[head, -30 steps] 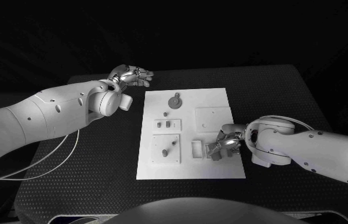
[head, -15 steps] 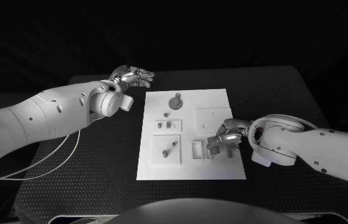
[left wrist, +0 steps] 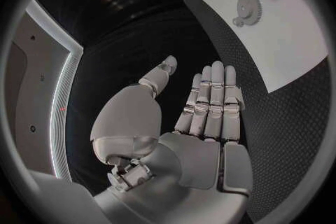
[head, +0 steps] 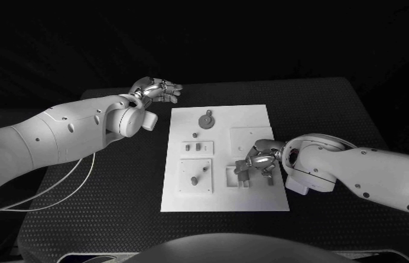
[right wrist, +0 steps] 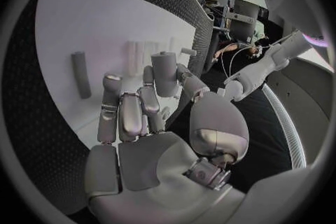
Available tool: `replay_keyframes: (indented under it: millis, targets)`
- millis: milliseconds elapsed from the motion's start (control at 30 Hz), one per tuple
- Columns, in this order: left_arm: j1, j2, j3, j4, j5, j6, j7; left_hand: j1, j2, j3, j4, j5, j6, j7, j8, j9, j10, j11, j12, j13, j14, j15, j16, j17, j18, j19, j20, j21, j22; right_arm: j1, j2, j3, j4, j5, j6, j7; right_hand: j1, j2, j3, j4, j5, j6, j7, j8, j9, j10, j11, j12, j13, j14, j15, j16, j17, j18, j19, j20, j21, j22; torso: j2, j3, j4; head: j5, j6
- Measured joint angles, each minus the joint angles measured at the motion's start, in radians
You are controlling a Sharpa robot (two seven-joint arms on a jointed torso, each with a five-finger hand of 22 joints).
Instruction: Assemble the parts on the task board
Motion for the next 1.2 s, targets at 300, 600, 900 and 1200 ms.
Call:
replay_keyframes:
  millis: [300, 600, 900, 1200]
  targets:
    - [0.000, 0.002, 0.000, 0.000, 0.002, 0.002, 0.001, -0.020, -0.009, -0.012, 0.012, 0.000, 0.000, 0.000, 0.000, 0.000, 0.000, 0.000, 0.000, 0.000, 0.000, 0.000, -0.004, 0.006, 0.000, 0.000, 0.000, 0.000, -0.001, -0.009, 0.033, -0.001, -0.020, 0.006, 0.011, -0.018, -0.004, 0.004, 0.009, 0.009, -0.001, 0.003, -0.001, -0.007, -0.007, 0.000, 0.000, -0.006, 0.000, 0.001, 0.002, -0.004, -0.004, 0.000, 0.000, 0.000, 0.000, 0.000, 0.000, 0.0012, 0.0006, 0.006, -0.005]
    - [0.000, 0.001, 0.000, 0.001, 0.003, 0.004, 0.001, -0.029, -0.010, -0.015, 0.015, 0.000, -0.003, -0.003, 0.000, -0.001, -0.004, 0.004, 0.000, 0.000, 0.000, 0.000, -0.004, 0.007, 0.000, 0.000, 0.000, 0.000, -0.002, -0.016, 0.041, -0.008, -0.030, 0.009, 0.023, -0.026, -0.018, -0.003, 0.029, 0.029, -0.002, 0.010, -0.002, -0.011, -0.015, 0.005, -0.005, -0.011, 0.007, -0.001, 0.000, -0.008, -0.002, 0.000, 0.000, 0.000, 0.000, 0.000, 0.000, 0.0006, 0.0001, 0.013, -0.012]
    - [0.000, 0.002, 0.000, 0.001, 0.003, 0.004, 0.001, -0.029, -0.010, -0.015, 0.015, 0.000, -0.003, -0.003, 0.000, -0.001, -0.003, 0.003, 0.000, 0.000, 0.000, 0.000, -0.008, 0.008, 0.000, 0.000, 0.000, 0.000, -0.002, -0.018, 0.050, -0.009, -0.031, 0.010, 0.025, -0.028, -0.034, -0.019, 0.037, 0.046, -0.002, 0.013, -0.002, -0.017, -0.019, 0.006, -0.006, -0.011, 0.011, -0.001, 0.000, -0.008, 0.001, 0.000, 0.002, 0.002, 0.000, 0.000, 0.000, 0.0006, 0.0001, 0.015, -0.016]
    - [0.000, 0.002, 0.000, 0.001, 0.004, 0.005, 0.001, -0.029, -0.010, -0.015, 0.015, 0.000, -0.003, -0.003, 0.000, -0.001, -0.003, 0.003, 0.000, 0.000, 0.000, 0.000, -0.008, 0.009, 0.000, 0.000, 0.000, 0.000, -0.003, -0.021, 0.055, -0.010, -0.035, 0.011, 0.028, -0.029, -0.051, -0.027, 0.039, 0.063, -0.002, 0.014, -0.002, -0.017, -0.020, 0.009, -0.009, -0.015, 0.013, -0.001, 0.000, -0.008, 0.001, 0.000, 0.002, 0.002, 0.000, 0.000, 0.000, 0.0003, 0.0005, 0.018, -0.016]
